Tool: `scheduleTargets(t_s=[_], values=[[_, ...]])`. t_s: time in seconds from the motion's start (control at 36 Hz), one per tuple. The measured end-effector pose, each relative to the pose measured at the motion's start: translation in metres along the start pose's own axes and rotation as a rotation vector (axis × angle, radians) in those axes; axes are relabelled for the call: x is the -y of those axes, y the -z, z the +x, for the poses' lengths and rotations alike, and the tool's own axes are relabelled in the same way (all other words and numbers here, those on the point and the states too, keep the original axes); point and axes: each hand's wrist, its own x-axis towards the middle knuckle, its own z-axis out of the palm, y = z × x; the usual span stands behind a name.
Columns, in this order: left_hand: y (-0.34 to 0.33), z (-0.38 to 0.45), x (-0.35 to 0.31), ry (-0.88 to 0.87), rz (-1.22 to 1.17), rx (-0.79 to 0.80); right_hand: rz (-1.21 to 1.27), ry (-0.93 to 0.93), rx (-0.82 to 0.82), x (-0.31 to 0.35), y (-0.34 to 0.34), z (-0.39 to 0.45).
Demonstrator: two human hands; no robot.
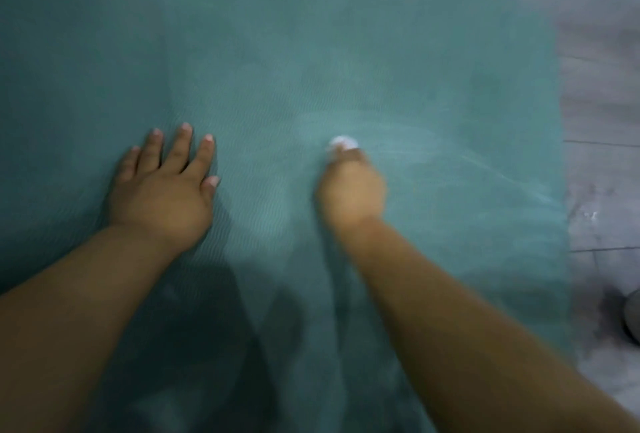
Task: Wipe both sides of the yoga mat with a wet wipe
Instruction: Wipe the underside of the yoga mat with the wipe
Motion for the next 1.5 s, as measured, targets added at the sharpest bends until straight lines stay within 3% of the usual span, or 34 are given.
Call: scheduleTargets(t_s=[0.08,0.17,0.22,0.31,0.36,0.42,0.47,0.5,0.56,0.64,0.69,0.75,0.81,0.89,0.94,1.0,1.08,1.17,1.22,1.28,1.36,1.44,1.5], values=[[0.002,0.0,-0.001,0.007,-0.008,0.008,-0.014,0.595,0.063,0.051,-0.024,-0.05],[0.002,-0.001,0.003,0.0,-0.014,0.001,-0.027,0.855,-0.009,0.029,-0.014,-0.052],[-0.001,-0.003,0.003,0.0,-0.034,-0.013,-0.152,0.737,-0.042,-0.011,0.003,-0.03],[-0.006,-0.003,0.0,0.008,-0.07,-0.031,-0.298,0.225,-0.056,-0.082,0.031,0.007],[-0.008,-0.002,0.0,0.011,-0.086,-0.045,-0.258,-0.091,-0.055,-0.114,0.048,0.014],[-0.01,-0.002,0.0,0.013,-0.084,-0.048,-0.189,-0.301,-0.101,-0.117,0.046,0.011],[-0.011,-0.002,0.0,0.014,-0.078,-0.049,-0.132,-0.388,-0.116,-0.088,0.025,-0.007],[-0.011,-0.002,-0.001,0.015,-0.079,-0.048,-0.11,-0.32,-0.134,-0.067,0.009,-0.02],[-0.008,-0.002,-0.004,0.02,-0.093,-0.033,-0.039,0.062,-0.193,-0.019,-0.019,-0.058],[-0.004,-0.007,-0.003,0.011,-0.082,0.01,-0.092,0.711,-0.013,0.024,-0.038,-0.122],[-0.003,-0.013,0.001,-0.015,-0.044,0.034,-0.046,0.931,0.098,0.019,-0.027,-0.131],[-0.004,-0.021,0.006,-0.034,-0.01,0.052,-0.052,0.984,0.108,-0.01,-0.015,-0.113],[-0.006,-0.028,0.009,-0.031,0.006,0.078,-0.127,0.824,0.063,-0.05,0.001,-0.082],[-0.007,-0.043,0.009,-0.041,0.02,0.118,-0.25,0.251,-0.001,-0.103,0.034,-0.052],[-0.006,-0.053,0.008,-0.051,0.034,0.143,-0.201,-0.125,0.047,-0.121,0.048,-0.053],[-0.006,-0.063,0.008,-0.053,0.037,0.171,-0.165,-0.308,0.051,-0.111,0.043,-0.067],[-0.007,-0.077,0.008,-0.069,0.047,0.202,-0.061,-0.171,0.168,-0.056,0.012,-0.118],[-0.01,-0.091,0.008,-0.073,0.051,0.24,-0.002,0.351,0.289,-0.001,-0.016,-0.181],[-0.011,-0.1,0.007,-0.076,0.054,0.264,-0.026,0.677,0.233,0.006,-0.026,-0.206],[-0.013,-0.108,0.006,-0.086,0.066,0.281,-0.057,0.793,0.176,-0.007,-0.017,-0.204],[-0.015,-0.119,0.003,-0.082,0.068,0.305,-0.069,0.61,0.111,-0.051,0.003,-0.173],[-0.019,-0.129,-0.009,-0.063,0.034,0.331,-0.17,0.205,0.05,-0.104,0.026,-0.139],[-0.023,-0.134,-0.019,-0.058,0.012,0.323,-0.146,-0.149,0.153,-0.139,0.042,-0.126]])
